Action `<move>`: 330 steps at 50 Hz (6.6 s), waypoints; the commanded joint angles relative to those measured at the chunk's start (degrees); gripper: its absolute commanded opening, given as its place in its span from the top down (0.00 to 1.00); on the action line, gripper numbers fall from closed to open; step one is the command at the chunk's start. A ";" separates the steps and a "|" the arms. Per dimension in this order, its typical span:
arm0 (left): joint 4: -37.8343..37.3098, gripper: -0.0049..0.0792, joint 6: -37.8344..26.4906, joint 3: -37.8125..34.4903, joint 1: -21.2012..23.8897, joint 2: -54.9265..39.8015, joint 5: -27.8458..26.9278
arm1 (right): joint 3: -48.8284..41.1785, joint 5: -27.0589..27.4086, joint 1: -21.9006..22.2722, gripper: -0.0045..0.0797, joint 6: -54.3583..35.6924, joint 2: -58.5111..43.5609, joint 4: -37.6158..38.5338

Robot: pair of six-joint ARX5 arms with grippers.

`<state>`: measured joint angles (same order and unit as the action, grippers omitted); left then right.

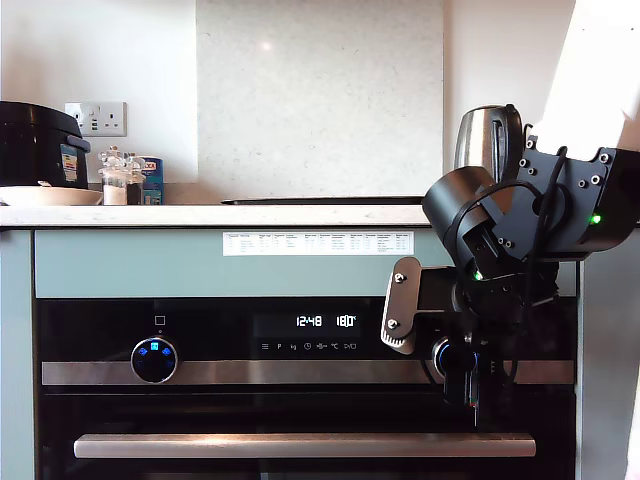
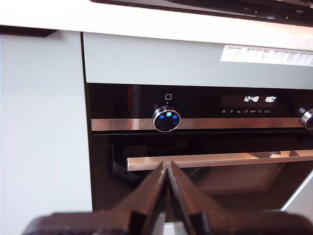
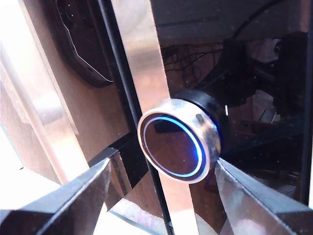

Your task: Switch the oven temperature to 140 degrees by turning the right rotary switch until the correct number is selected

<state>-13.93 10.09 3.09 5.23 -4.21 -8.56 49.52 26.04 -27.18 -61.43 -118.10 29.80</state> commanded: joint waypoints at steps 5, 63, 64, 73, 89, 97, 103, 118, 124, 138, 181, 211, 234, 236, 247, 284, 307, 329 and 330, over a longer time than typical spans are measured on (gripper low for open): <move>0.22 0.97 -0.07 0.59 0.13 0.17 0.07 | 0.22 -1.64 -2.49 0.21 0.63 -0.11 -0.61; 0.20 0.97 -1.16 0.59 0.13 0.17 0.09 | 0.22 2.05 -4.98 0.21 2.67 1.33 2.49; 0.20 0.97 -1.16 0.59 0.13 0.17 0.09 | 0.22 2.12 -5.03 0.21 3.17 1.60 2.47; 0.20 0.97 -1.16 0.59 0.13 0.17 0.09 | 0.20 4.17 -4.83 0.21 4.26 4.15 -0.17; 0.20 0.97 -1.16 0.59 0.13 0.17 0.35 | 0.20 6.56 -4.63 0.21 7.58 4.83 -6.10; 0.22 0.97 -1.16 0.59 0.13 0.17 0.72 | 0.13 8.70 -3.45 0.21 9.20 4.83 -8.76; 0.22 0.97 -1.16 0.59 0.13 0.17 0.70 | 0.07 9.07 -2.32 0.21 10.67 4.83 -9.42; 0.22 0.97 -1.16 0.59 0.13 0.17 0.72 | 0.07 4.96 0.33 0.21 12.22 4.83 -9.64; 0.22 0.97 -1.16 0.59 0.13 0.17 0.72 | 0.07 2.25 0.70 0.21 12.22 4.81 -9.62; 0.22 0.97 -1.16 0.59 0.13 0.17 0.72 | 0.09 -1.60 0.74 0.21 12.15 4.81 -8.55; 0.20 0.97 -1.16 0.59 0.13 0.17 0.72 | 0.09 -6.58 -1.57 0.21 11.76 4.81 -7.78; 0.20 0.97 -1.16 0.59 0.13 0.17 0.74 | 0.09 -14.32 -3.54 0.21 9.38 4.81 -8.57; 0.09 0.97 -1.55 0.59 0.13 0.17 0.74 | 0.09 -15.91 -4.59 0.21 9.01 4.81 -11.21; 0.09 0.97 -1.55 0.59 0.13 0.17 0.79 | 0.09 -14.86 -4.85 0.21 8.81 4.81 -10.40; -0.09 0.97 -1.55 0.59 0.13 0.17 1.81 | 0.09 -6.97 -6.19 0.21 7.45 5.97 -9.90; -2.38 0.97 -1.51 0.57 0.13 0.17 4.85 | -0.07 -8.44 1.27 0.21 -0.66 12.37 -25.59; -1.20 0.97 -1.51 0.57 0.13 0.17 5.18 | -0.04 -18.99 3.26 0.21 3.02 12.37 -20.26; -1.27 0.97 -1.51 0.57 0.13 0.17 5.16 | -0.04 -20.02 5.40 0.21 0.07 11.89 -18.05; -1.25 0.97 -1.51 0.57 0.13 0.17 5.16 | -0.04 -20.06 5.62 0.21 0.04 11.89 -18.01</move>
<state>-15.46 8.80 3.09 5.23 -4.21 -3.36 50.39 5.72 -22.20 -60.99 -105.32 11.16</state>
